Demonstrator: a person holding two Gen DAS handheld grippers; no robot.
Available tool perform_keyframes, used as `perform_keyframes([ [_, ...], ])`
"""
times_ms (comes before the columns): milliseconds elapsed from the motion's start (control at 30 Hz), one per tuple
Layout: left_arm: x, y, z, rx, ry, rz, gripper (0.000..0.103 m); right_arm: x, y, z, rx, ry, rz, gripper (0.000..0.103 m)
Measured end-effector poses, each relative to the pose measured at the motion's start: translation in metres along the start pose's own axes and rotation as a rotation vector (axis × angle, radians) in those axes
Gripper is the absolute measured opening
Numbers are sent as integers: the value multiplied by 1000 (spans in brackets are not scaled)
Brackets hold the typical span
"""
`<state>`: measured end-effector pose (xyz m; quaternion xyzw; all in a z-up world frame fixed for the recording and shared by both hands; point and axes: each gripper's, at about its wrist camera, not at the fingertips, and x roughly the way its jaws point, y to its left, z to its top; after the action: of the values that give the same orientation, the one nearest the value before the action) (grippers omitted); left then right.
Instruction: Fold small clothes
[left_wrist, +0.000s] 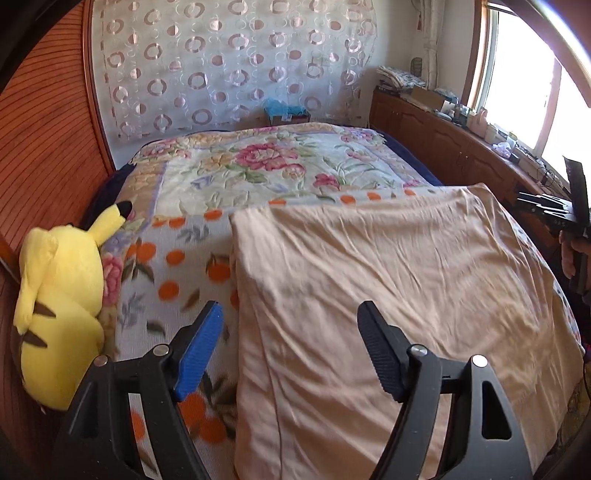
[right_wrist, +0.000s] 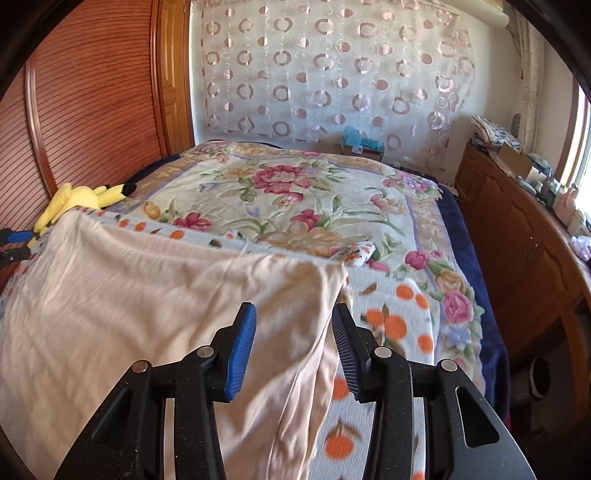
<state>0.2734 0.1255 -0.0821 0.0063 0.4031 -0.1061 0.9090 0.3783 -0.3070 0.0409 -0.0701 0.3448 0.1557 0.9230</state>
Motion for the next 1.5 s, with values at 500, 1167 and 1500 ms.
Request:
perform_keyframes([
  [500,-44,-25,-72,-14,0,17,76,-97,-11,-108,73,19,-7,44],
  [1167,-46,-16,-99,-80,22,55,76,-115,-4,-126,134,59,58,44],
  [1500,-31,-1,-85,-123,40,22,58,-77,0,-99,154,96,38,44],
])
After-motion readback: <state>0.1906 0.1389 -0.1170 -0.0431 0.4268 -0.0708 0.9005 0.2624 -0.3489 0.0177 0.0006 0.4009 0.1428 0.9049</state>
